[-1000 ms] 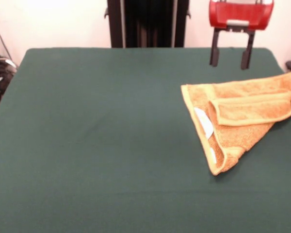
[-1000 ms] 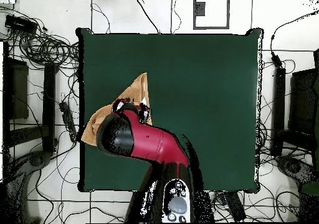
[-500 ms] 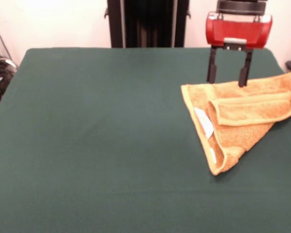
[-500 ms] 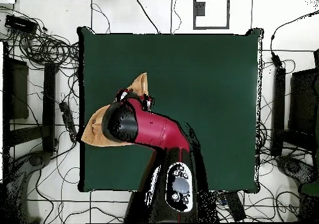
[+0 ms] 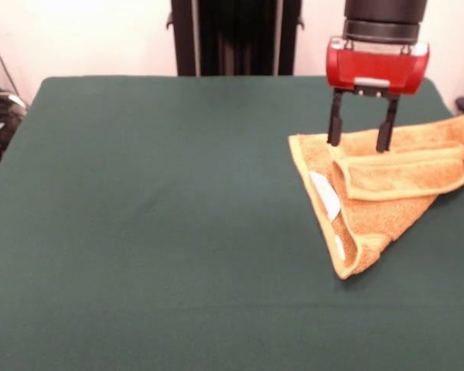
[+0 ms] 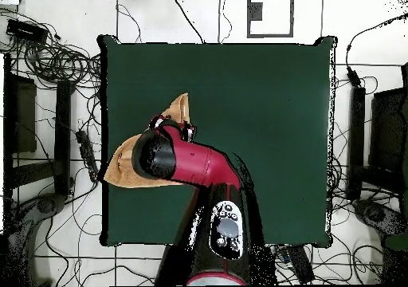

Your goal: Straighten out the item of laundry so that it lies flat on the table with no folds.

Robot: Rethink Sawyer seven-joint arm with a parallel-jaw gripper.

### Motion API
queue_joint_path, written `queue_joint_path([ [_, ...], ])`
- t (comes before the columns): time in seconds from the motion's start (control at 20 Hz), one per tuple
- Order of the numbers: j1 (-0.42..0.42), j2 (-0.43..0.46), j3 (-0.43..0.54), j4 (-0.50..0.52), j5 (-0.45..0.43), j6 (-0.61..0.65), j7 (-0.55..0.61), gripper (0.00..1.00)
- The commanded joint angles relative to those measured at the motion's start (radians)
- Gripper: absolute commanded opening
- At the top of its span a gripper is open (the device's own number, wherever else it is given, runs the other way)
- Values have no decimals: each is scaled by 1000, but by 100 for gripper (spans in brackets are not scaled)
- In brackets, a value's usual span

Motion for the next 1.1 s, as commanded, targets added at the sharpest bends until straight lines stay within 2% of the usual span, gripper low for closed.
queue_joint_path([
  [0.05,46,49,41,20,-32,121,119,100],
  [0.2,57,53,47,41,-16,124,142,100],
  [0.85,74,125,73,75,27,3,212,100],
  [1.1,79,123,61,76,27,8,212,100],
])
